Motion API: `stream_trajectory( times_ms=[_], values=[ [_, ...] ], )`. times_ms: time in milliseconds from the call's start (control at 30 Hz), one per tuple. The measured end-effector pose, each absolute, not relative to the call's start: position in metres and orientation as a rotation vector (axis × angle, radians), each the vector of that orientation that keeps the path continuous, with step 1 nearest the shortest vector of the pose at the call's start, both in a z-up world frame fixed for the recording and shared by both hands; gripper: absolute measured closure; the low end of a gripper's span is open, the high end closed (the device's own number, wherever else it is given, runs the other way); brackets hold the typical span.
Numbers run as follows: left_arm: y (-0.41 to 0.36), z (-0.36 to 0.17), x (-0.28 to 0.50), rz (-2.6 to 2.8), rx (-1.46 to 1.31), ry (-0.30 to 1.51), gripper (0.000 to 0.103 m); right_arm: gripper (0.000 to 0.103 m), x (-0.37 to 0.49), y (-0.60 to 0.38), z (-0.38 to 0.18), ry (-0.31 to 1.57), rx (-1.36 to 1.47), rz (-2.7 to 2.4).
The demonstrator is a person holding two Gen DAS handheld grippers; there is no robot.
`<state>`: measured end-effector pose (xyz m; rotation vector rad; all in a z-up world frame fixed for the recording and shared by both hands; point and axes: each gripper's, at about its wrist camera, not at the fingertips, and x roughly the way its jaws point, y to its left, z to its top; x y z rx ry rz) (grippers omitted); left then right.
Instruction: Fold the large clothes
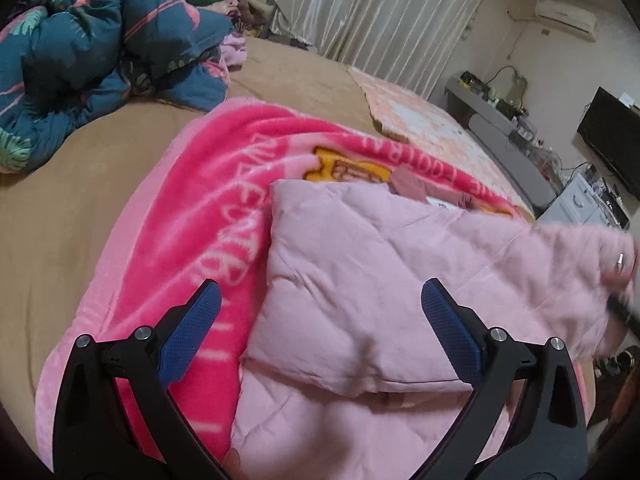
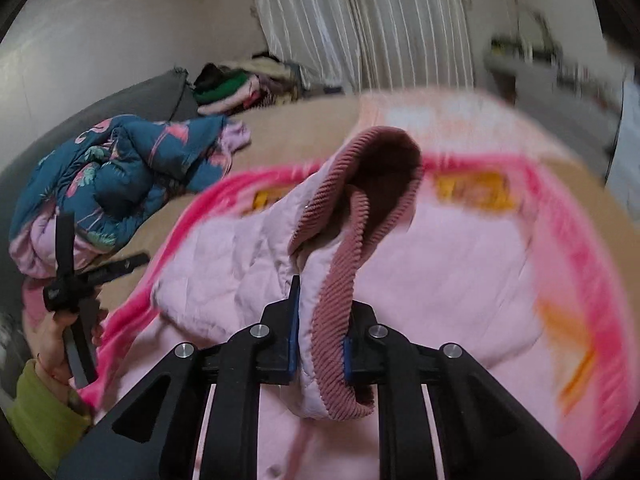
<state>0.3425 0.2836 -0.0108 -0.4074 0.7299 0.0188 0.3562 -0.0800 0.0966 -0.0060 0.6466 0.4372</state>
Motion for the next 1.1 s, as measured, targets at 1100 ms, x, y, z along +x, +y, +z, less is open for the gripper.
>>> stream_trajectory(
  times_ms=[1100],
  values=[
    [0.22, -0.064, 0.388, -0.128, -0.259, 0.833, 0.038, 0.056, 0.437, -0.124, 0.028, 0.762, -0.038, 0.105]
  ],
)
